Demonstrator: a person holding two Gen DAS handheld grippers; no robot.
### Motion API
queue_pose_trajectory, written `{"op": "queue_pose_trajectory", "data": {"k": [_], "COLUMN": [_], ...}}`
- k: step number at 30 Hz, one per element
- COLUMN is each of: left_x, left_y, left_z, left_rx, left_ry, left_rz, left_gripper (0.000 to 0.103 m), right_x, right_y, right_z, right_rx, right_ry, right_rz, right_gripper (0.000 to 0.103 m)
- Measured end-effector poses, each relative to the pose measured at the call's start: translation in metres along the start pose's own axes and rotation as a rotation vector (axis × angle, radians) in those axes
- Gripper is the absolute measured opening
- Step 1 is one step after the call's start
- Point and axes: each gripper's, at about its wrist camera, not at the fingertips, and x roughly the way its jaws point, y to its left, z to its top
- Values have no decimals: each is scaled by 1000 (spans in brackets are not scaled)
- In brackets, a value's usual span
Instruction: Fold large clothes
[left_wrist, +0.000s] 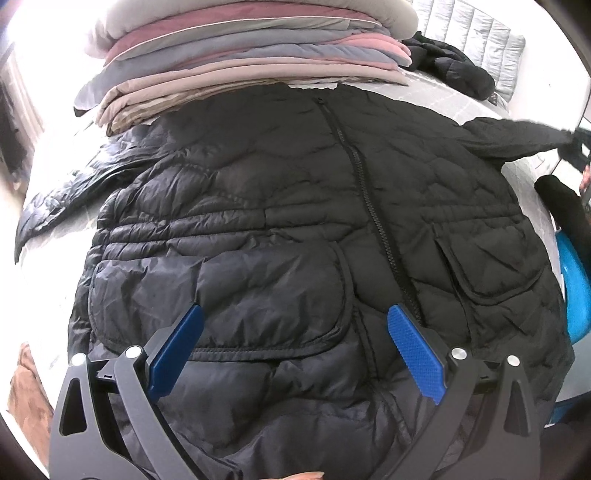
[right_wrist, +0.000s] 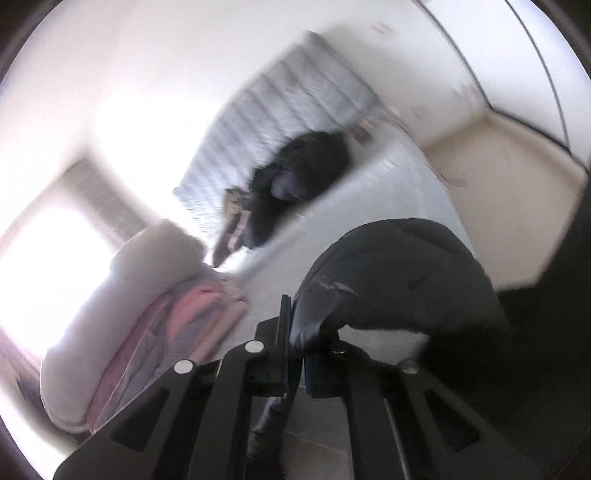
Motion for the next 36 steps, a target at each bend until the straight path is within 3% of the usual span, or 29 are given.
{"op": "queue_pose_trajectory", "data": {"k": [5,11,14,16,17,18,20,21,23,24,25,27,29,30,33,36], "left_x": [-12,-30,-38,-43,-46,-49,-54,-56,-60,-61,-62,-62,-61,-58,-51,-47], "left_y": [9,27,39,47,51,56,64,68,73,76,78,82,84,84,81,81], "left_z": [1,-1,-2,-3,-4,-4,-5,-6,-8,-8,-8,-8,-8,-8,-8,-8], "left_rx": [-26,-53,-68,-77,-82,-90,-105,-113,-125,-134,-140,-164,-182,-187,-192,-203], "left_ry": [-26,-60,-74,-83,-88,-92,-96,-97,-100,-100,-100,-97,-91,-84,-66,-53], "left_rz": [-21,-33,-36,-32,-30,-28,-31,-37,-48,-56,-62,-84,-102,-110,-106,-109], "left_gripper": [96,96,96,96,96,96,96,96,96,96,96,96,96,96,96,96], "right_x": [0,28,58,84,95,110,132,139,131,127,119,105,95,95,103,99], "right_y": [117,276,329,346,346,342,324,310,295,291,286,279,269,264,264,270], "right_z": [-12,-106,-190,-263,-287,-316,-371,-387,-379,-367,-347,-318,-280,-269,-266,-277], "right_rx": [-216,-505,-652,-749,-776,-806,-836,-828,-738,-676,-604,-537,-461,-437,-407,-481], "right_ry": [-16,92,219,369,436,535,758,825,830,822,783,685,574,555,607,607], "right_rz": [125,301,349,356,349,337,296,277,327,355,398,434,452,436,448,457], "right_gripper": [6,6,7,7,13,28,35,35,38,46,51,74,80,81,81,81]}}
